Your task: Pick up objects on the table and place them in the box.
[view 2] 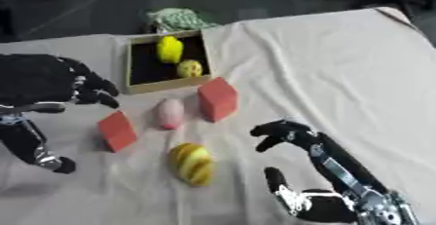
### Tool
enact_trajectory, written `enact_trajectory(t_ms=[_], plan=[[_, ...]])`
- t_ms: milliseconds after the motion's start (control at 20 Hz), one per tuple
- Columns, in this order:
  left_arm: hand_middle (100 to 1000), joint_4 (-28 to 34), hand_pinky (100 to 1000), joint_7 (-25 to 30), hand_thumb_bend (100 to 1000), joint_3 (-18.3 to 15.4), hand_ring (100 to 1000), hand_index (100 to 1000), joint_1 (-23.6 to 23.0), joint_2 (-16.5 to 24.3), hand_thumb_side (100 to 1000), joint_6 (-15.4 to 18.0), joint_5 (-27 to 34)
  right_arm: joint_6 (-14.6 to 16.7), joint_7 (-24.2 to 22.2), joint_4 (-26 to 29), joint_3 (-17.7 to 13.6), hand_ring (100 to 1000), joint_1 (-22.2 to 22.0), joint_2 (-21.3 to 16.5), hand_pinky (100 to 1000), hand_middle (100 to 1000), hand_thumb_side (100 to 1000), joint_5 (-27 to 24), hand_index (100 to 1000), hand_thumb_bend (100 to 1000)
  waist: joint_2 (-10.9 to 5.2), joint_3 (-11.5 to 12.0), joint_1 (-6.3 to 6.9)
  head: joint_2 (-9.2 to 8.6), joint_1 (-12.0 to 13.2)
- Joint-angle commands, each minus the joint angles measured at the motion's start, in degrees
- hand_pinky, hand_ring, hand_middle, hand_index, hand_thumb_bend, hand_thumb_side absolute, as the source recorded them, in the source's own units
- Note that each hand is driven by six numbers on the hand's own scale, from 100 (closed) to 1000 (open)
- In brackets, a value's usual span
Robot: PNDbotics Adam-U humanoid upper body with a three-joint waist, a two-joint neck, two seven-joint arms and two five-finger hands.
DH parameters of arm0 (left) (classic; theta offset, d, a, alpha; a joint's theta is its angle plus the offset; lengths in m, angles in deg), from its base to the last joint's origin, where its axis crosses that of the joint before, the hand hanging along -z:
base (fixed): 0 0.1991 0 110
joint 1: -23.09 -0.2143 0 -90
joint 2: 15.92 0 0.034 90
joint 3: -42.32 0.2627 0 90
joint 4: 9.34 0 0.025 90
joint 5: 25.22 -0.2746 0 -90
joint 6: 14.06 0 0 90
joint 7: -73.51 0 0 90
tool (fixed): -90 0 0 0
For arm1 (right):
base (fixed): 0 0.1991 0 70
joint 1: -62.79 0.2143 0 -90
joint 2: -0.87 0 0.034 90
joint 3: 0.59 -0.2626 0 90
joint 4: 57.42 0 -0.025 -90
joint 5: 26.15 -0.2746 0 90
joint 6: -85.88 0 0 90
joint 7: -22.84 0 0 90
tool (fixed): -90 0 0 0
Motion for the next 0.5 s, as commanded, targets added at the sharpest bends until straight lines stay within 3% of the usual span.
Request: enact_trajectory(t_ms=[50,500], plan=[[849,-1.64,834,-0.78,700,-1.14,833,895,0.64,0.49,542,3.04,-3.09,0.17,-0.03,0.51,-0.03,681,0.43,-0.62,695,793,432,0.00,909,100,-0.98,-0.07,-0.13,-0.53,0.06],[838,-10.65,829,-7.27,719,-0.07,824,885,1.69,-3.96,550,7.28,-10.56,0.21,-0.06,0.52,-0.05,681,0.47,-0.46,696,793,431,-0.06,910,100,-0.93,-0.14,-0.43,-0.47,-0.01]])
